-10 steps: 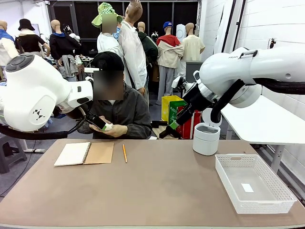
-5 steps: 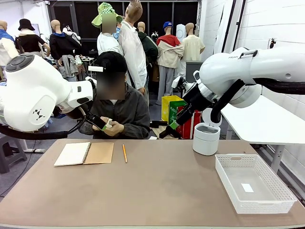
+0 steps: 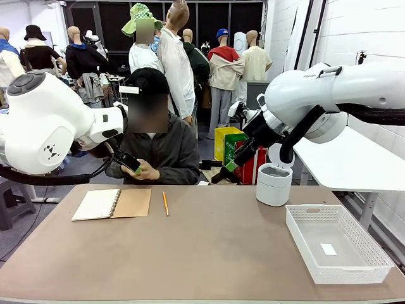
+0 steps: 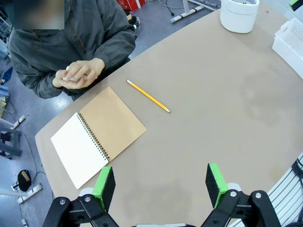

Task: Sort the paper based on its condition.
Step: If a person hands you a paper, place it in the Organizing basket , and if it's crumpled, put it in the Trash can.

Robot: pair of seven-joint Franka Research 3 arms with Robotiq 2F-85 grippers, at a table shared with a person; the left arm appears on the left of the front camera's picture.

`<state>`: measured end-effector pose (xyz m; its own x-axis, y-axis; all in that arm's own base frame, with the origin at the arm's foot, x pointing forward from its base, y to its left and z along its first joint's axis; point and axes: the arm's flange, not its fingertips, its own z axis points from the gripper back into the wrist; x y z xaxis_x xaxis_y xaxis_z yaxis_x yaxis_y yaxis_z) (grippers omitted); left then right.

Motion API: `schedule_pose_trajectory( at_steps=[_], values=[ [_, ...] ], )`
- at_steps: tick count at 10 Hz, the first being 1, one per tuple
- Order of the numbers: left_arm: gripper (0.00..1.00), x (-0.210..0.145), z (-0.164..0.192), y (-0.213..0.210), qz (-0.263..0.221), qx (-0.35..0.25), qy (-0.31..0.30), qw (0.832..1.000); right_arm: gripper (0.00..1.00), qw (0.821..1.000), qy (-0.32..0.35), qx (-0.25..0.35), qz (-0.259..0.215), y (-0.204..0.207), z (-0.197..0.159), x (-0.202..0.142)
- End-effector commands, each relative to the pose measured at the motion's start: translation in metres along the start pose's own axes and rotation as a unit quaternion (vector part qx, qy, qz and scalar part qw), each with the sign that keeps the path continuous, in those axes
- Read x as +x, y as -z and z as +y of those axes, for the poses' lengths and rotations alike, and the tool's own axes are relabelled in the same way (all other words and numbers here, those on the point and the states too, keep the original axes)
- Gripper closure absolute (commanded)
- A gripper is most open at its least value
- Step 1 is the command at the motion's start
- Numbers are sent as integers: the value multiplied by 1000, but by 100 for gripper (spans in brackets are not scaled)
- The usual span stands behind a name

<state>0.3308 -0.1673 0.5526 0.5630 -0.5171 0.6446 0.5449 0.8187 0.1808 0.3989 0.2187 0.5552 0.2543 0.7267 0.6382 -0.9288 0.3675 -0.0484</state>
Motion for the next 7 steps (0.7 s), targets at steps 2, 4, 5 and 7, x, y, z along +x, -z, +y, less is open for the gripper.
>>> schedule_pose_trajectory(
  at_steps=[2, 4, 5, 7],
  values=[
    [0, -1, 1, 0, 0, 2, -1, 1000, 0, 1000, 0, 0, 3, 1, 0, -1],
    [0, -1, 1, 0, 0, 2, -1, 1000, 0, 1000, 0, 0, 3, 1, 0, -1],
    [0, -1, 1, 0, 0, 2, -1, 1000, 0, 1000, 0, 0, 3, 1, 0, -1],
    [0, -1, 1, 0, 0, 2, -1, 1000, 0, 1000, 0, 0, 3, 1, 0, -1]
  ],
)
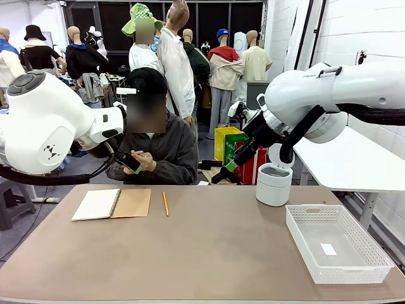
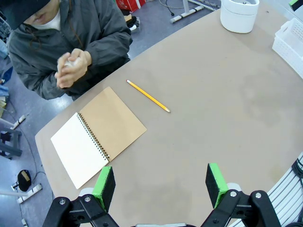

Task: Sort the paper based on its condition.
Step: If a person hands you a paper, place it in the Organizing basket , and if it's crumpled, put it in the Trash can.

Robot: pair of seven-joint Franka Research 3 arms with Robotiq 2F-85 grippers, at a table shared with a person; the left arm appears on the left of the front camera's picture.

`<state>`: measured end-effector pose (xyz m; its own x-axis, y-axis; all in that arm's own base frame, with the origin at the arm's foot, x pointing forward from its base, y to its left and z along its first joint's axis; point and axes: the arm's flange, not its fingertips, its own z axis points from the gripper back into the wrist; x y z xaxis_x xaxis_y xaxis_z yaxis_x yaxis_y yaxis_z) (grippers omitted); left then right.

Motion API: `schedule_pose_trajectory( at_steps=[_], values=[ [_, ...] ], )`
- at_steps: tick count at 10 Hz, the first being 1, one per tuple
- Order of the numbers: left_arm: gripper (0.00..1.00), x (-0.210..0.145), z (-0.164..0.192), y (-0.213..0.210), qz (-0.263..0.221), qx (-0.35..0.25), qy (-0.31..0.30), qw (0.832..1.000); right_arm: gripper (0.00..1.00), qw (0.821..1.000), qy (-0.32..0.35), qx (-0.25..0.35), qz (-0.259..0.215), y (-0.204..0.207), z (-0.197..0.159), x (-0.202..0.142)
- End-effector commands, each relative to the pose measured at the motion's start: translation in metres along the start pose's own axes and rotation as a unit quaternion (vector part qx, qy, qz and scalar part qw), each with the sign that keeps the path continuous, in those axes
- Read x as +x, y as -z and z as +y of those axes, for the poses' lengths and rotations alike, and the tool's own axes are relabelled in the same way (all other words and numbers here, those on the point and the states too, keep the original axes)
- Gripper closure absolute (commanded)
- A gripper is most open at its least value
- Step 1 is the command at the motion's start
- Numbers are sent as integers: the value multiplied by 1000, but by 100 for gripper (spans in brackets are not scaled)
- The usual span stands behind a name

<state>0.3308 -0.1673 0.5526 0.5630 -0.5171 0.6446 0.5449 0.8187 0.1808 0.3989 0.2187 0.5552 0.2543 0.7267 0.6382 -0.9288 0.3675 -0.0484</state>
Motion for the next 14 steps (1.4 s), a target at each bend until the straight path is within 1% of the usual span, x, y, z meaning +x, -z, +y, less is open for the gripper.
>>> schedule_pose_trajectory(
  at_steps=[1, 14],
  values=[
    [0, -1, 1, 0, 0, 2, -1, 1000, 0, 1000, 0, 0, 3, 1, 0, -1],
    [0, -1, 1, 0, 0, 2, -1, 1000, 0, 1000, 0, 0, 3, 1, 0, -1]
  ],
)
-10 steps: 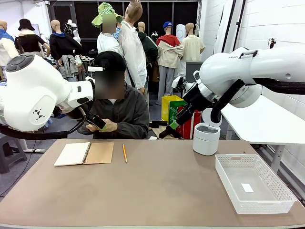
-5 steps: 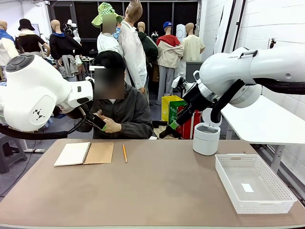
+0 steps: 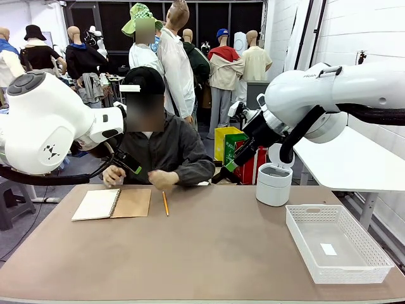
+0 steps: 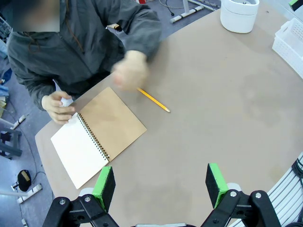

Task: Sort the paper based on its condition.
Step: If a person hands you a paper, place it in the Organizing basket , and if it's crumpled, put it in the Trash can.

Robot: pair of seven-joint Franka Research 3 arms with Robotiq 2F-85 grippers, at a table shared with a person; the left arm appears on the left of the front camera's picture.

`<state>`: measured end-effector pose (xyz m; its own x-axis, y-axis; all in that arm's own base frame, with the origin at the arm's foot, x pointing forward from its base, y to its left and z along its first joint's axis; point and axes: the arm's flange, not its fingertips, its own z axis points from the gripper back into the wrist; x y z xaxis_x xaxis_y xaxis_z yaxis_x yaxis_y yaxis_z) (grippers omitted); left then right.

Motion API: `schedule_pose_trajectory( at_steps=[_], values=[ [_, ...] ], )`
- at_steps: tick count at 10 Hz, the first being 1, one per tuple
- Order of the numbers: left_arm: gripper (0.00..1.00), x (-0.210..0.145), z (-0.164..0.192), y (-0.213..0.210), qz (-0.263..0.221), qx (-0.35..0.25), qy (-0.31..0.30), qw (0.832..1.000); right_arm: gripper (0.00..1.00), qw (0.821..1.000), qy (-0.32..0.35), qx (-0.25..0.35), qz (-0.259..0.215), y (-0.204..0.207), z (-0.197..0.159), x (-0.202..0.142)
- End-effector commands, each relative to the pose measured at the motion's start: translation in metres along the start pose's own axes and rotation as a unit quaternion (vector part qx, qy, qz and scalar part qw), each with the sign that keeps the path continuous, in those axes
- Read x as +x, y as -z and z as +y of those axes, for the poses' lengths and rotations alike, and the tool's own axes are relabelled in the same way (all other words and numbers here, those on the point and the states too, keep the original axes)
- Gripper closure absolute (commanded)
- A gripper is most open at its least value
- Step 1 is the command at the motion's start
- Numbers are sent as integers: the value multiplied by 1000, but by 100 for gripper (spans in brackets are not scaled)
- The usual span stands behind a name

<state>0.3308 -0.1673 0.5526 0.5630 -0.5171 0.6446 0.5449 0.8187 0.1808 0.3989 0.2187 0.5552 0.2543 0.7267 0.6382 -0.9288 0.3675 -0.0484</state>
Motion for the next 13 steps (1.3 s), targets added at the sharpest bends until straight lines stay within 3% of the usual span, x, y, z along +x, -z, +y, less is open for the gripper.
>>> schedule_pose_trajectory(
  at_steps=[1, 13],
  values=[
    [0, -1, 1, 0, 0, 2, -1, 1000, 0, 1000, 0, 0, 3, 1, 0, -1],
    [0, -1, 1, 0, 0, 2, -1, 1000, 0, 1000, 0, 0, 3, 1, 0, -1]
  ],
)
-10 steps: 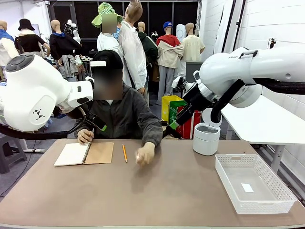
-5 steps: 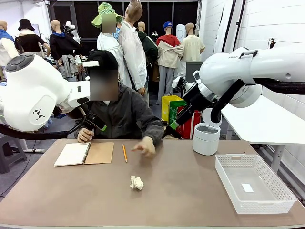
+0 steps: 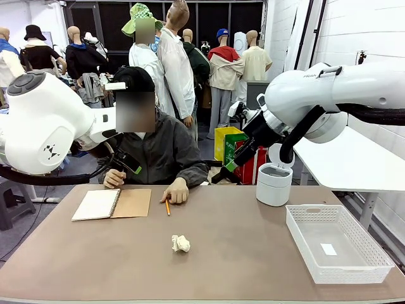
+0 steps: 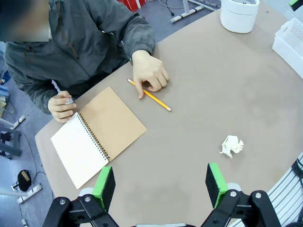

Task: Sort the paper based on its condition.
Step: If a person hands you a paper, place it in the Organizing basket , and if it's crumpled, put it in the Trash can.

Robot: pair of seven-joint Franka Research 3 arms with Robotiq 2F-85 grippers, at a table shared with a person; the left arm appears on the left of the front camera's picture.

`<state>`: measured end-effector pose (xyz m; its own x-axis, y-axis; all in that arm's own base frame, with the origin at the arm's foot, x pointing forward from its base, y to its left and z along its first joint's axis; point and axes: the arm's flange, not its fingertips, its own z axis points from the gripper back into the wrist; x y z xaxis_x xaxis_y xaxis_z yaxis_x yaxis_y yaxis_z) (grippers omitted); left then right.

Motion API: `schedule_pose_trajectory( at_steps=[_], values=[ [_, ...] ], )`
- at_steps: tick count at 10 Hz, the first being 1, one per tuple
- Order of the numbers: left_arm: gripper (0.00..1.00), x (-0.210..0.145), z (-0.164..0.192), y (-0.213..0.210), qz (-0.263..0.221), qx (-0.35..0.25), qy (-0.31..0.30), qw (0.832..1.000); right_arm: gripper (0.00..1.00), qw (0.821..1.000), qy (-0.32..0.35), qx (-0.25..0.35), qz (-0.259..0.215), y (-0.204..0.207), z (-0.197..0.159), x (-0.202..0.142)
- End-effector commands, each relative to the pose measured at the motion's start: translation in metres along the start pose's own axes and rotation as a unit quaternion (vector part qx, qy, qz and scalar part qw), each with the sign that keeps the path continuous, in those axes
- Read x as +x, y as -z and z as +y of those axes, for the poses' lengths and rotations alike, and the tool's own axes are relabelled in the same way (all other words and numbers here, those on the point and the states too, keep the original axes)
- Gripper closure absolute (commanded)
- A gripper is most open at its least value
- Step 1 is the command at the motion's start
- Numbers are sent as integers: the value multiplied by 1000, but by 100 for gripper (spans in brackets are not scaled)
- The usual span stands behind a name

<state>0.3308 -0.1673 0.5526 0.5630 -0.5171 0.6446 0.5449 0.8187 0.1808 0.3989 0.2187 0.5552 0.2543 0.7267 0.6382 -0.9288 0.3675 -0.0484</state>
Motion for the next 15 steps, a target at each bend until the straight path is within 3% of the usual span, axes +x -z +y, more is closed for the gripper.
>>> schedule_pose_trajectory(
  at_steps=[1, 5, 10, 12, 15],
  values=[
    [0, -1, 1, 0, 0, 2, -1, 1000, 0, 1000, 0, 0, 3, 1, 0, -1],
    [0, -1, 1, 0, 0, 2, -1, 1000, 0, 1000, -6, -4, 12, 8, 3, 7],
    [0, -1, 1, 0, 0, 2, -1, 1000, 0, 993, -50, 16, 101, 90, 13, 30],
    [0, -1, 1, 0, 0, 2, -1, 1000, 0, 990, -63, 34, 120, 127, 16, 33],
    [0, -1, 1, 0, 0, 2, -1, 1000, 0, 989, -63, 47, 126, 149, 17, 33]
  ],
)
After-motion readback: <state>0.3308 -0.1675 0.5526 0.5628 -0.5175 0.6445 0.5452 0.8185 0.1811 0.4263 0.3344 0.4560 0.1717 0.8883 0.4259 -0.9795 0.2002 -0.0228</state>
